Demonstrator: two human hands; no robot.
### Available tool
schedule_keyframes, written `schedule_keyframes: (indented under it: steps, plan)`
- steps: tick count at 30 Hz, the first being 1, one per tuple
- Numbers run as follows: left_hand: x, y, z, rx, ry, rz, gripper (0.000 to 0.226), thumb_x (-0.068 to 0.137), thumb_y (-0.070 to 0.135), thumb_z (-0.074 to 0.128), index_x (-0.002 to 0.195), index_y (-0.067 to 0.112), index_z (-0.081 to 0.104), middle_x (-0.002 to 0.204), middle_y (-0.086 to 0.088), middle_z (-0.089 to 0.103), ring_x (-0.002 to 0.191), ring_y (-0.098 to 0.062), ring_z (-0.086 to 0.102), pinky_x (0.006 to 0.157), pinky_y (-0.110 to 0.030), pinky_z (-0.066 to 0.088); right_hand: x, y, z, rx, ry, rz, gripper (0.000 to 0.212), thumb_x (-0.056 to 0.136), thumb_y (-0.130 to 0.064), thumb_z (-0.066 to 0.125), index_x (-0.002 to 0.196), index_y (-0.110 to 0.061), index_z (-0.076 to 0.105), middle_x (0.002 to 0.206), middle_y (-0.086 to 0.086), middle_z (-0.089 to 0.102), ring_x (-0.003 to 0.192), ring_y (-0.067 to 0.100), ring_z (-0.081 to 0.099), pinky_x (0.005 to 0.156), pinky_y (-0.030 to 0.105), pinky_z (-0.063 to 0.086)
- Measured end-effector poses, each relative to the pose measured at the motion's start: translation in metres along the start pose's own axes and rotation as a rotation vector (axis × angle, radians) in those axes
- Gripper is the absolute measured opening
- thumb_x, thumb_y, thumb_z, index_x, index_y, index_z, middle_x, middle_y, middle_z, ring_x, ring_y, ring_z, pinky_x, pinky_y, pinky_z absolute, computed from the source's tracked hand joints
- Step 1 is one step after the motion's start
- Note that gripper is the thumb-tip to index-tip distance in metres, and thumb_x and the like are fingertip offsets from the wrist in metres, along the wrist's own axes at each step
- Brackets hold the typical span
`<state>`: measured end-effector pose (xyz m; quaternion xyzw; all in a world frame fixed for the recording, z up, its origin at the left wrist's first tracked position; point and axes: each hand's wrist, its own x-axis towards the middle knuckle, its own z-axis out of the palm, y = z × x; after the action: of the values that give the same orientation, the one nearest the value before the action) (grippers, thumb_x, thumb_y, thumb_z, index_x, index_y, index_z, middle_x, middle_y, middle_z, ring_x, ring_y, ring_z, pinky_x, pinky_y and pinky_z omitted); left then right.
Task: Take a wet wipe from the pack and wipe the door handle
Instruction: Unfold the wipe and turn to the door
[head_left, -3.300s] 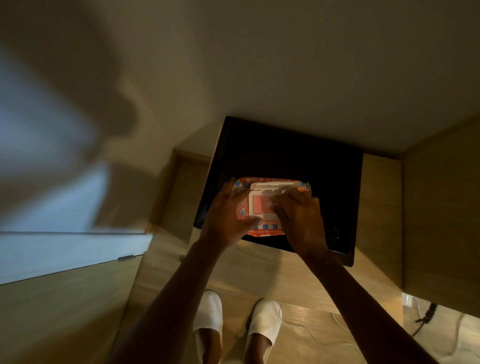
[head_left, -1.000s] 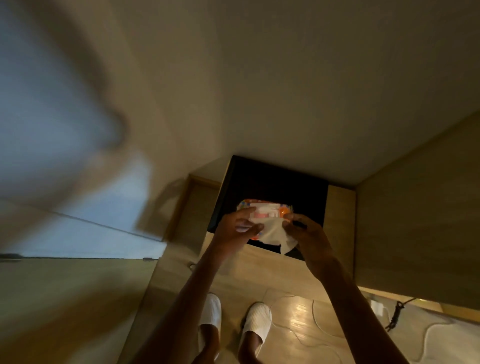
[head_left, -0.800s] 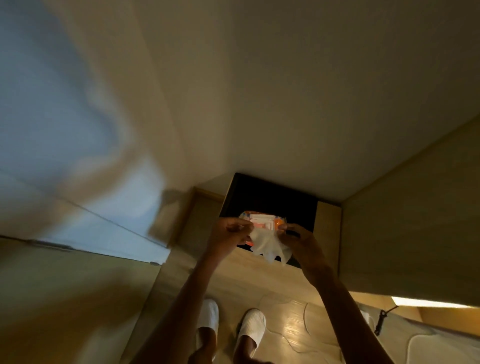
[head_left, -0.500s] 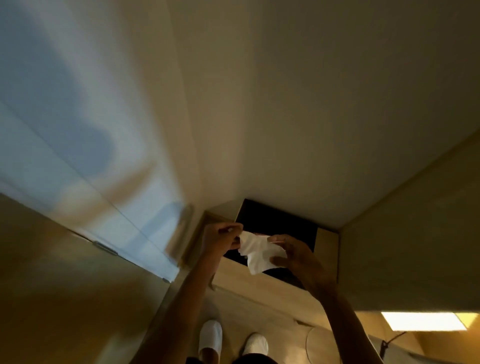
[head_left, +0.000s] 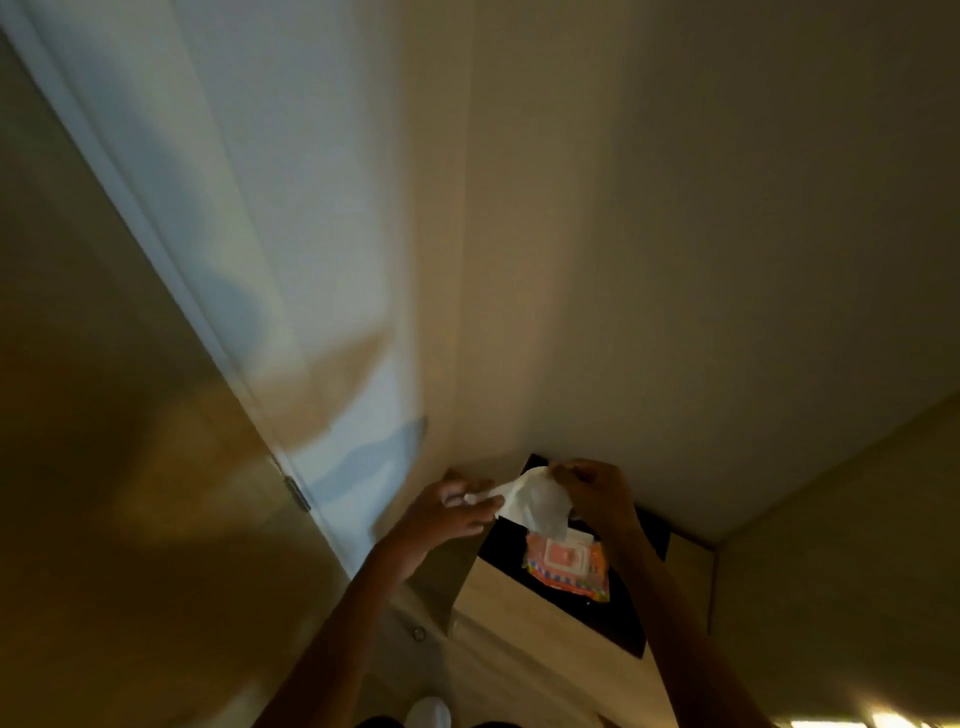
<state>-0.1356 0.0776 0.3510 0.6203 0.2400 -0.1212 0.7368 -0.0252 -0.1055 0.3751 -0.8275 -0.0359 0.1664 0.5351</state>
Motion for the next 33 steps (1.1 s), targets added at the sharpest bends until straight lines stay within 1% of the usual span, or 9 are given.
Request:
schedule_keyframes:
  steps: [3, 6, 10, 14, 19, 22, 27, 30, 33]
  plan:
    - [-0.015, -0.001, -0.002, 0.173, 0.098, 0.050, 0.051, 0.067, 0.044, 0.081, 0.109, 0.018, 0.067, 0.101, 0.004, 0.072, 0.095, -0.009, 0.068, 0.084, -0.023, 0.055, 0.003, -0.009, 0.010, -0.076, -0.078, -0.054, 0.011, 0.086, -0.020, 0.068, 0.079, -0.014, 0.075, 0.068, -0.005, 0.070, 0.066, 0.011, 0.066, 0.052, 0.023, 0.050]
    - [-0.024, -0.011, -0.004, 0.250, 0.263, 0.125, 0.055, 0.065, 0.055, 0.077, 0.092, 0.007, 0.071, 0.087, -0.010, 0.075, 0.083, -0.019, 0.072, 0.082, -0.034, 0.056, 0.003, -0.021, 0.019, -0.162, -0.255, -0.145, 0.012, 0.087, -0.019, 0.069, 0.077, -0.015, 0.075, 0.060, -0.013, 0.066, 0.058, 0.001, 0.062, 0.048, 0.013, 0.046]
    - [-0.048, -0.020, -0.009, 0.217, 0.517, 0.163, 0.027, 0.085, 0.037, 0.068, 0.074, 0.013, 0.073, 0.074, -0.010, 0.071, 0.066, -0.008, 0.067, 0.069, -0.028, 0.051, -0.001, -0.034, 0.021, -0.183, -0.509, -0.146, 0.015, 0.088, -0.019, 0.068, 0.094, -0.007, 0.075, 0.078, 0.006, 0.071, 0.067, 0.012, 0.066, 0.047, 0.016, 0.048]
    - [-0.081, -0.036, -0.011, 0.219, 0.714, 0.145, 0.039, 0.086, 0.047, 0.061, 0.099, 0.013, 0.073, 0.095, 0.003, 0.071, 0.088, -0.008, 0.066, 0.074, -0.018, 0.048, -0.002, -0.036, 0.032, -0.201, -0.778, -0.030, 0.026, 0.087, -0.017, 0.069, 0.106, 0.000, 0.071, 0.095, 0.015, 0.071, 0.085, 0.021, 0.069, 0.058, 0.019, 0.052]
    - [-0.141, -0.055, -0.004, 0.124, 0.881, 0.103, 0.028, 0.094, 0.036, 0.054, 0.090, 0.012, 0.066, 0.075, -0.001, 0.061, 0.063, -0.006, 0.056, 0.056, -0.012, 0.042, -0.022, -0.033, 0.071, -0.290, -0.946, -0.093, 0.034, 0.089, -0.032, 0.065, 0.112, -0.007, 0.068, 0.096, 0.008, 0.071, 0.091, 0.022, 0.067, 0.086, 0.035, 0.054]
    - [-0.181, -0.073, -0.005, -0.049, 0.998, 0.101, 0.022, 0.092, 0.035, 0.059, 0.101, 0.016, 0.065, 0.091, -0.003, 0.066, 0.071, -0.011, 0.063, 0.064, -0.025, 0.056, -0.061, -0.039, 0.096, -0.237, -1.037, -0.148, 0.029, 0.091, -0.043, 0.059, 0.098, -0.017, 0.069, 0.098, 0.008, 0.070, 0.088, 0.022, 0.067, 0.087, 0.034, 0.051]
    - [-0.247, -0.094, -0.001, -0.329, 1.195, 0.077, 0.026, 0.090, 0.033, 0.062, 0.108, 0.015, 0.064, 0.095, -0.009, 0.066, 0.075, -0.017, 0.066, 0.062, -0.031, 0.059, -0.129, -0.043, 0.131, -0.073, -1.233, 0.000, 0.041, 0.089, -0.039, 0.062, 0.116, -0.008, 0.063, 0.111, 0.011, 0.070, 0.102, 0.029, 0.067, 0.090, 0.040, 0.055]
    - [-0.287, -0.113, 0.000, -0.359, 1.271, 0.043, 0.028, 0.089, 0.036, 0.062, 0.105, 0.014, 0.068, 0.095, -0.013, 0.070, 0.086, -0.032, 0.070, 0.076, -0.050, 0.059, -0.163, -0.043, 0.145, -0.095, -1.344, 0.003, 0.040, 0.083, -0.029, 0.069, 0.117, -0.008, 0.060, 0.114, 0.010, 0.068, 0.100, 0.026, 0.068, 0.078, 0.032, 0.058]
    - [-0.326, -0.130, 0.000, -0.401, 1.320, 0.062, 0.020, 0.088, 0.038, 0.064, 0.095, 0.020, 0.071, 0.095, -0.014, 0.073, 0.087, -0.031, 0.071, 0.077, -0.053, 0.058, -0.196, -0.042, 0.156, -0.046, -1.397, -0.005, 0.016, 0.090, -0.017, 0.062, 0.105, -0.013, 0.064, 0.101, 0.004, 0.072, 0.085, 0.016, 0.072, 0.066, 0.025, 0.057]
